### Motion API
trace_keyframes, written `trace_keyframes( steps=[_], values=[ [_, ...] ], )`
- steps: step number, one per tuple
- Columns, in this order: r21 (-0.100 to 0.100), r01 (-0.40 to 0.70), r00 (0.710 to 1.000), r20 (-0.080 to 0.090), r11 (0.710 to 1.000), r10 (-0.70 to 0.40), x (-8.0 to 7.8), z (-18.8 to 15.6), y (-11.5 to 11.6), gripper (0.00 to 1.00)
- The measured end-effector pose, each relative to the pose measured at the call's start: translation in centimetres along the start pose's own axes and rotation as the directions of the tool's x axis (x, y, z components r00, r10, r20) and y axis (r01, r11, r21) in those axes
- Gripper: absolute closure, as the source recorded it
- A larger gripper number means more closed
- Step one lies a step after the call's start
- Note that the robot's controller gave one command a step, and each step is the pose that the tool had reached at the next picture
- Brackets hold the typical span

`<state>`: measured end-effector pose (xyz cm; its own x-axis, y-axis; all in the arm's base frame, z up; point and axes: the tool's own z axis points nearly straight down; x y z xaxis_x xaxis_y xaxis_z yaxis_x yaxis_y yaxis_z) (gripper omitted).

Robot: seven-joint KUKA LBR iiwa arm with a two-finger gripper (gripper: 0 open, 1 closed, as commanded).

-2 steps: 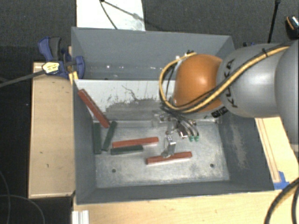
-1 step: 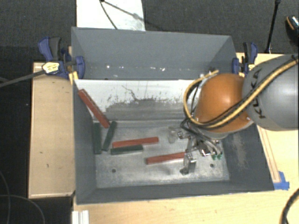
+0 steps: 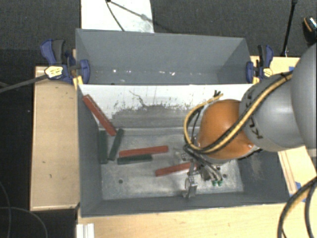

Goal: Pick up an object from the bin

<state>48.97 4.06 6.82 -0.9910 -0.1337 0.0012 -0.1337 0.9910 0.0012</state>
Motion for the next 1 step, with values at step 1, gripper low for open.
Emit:
trace_keyframes(
  steps=[1],
  values=[
    [0.0, -0.003, 1.0, 0.003, 1.0, 0.003, -0.12, -0.09, 0.0, 0.0]
  ],
)
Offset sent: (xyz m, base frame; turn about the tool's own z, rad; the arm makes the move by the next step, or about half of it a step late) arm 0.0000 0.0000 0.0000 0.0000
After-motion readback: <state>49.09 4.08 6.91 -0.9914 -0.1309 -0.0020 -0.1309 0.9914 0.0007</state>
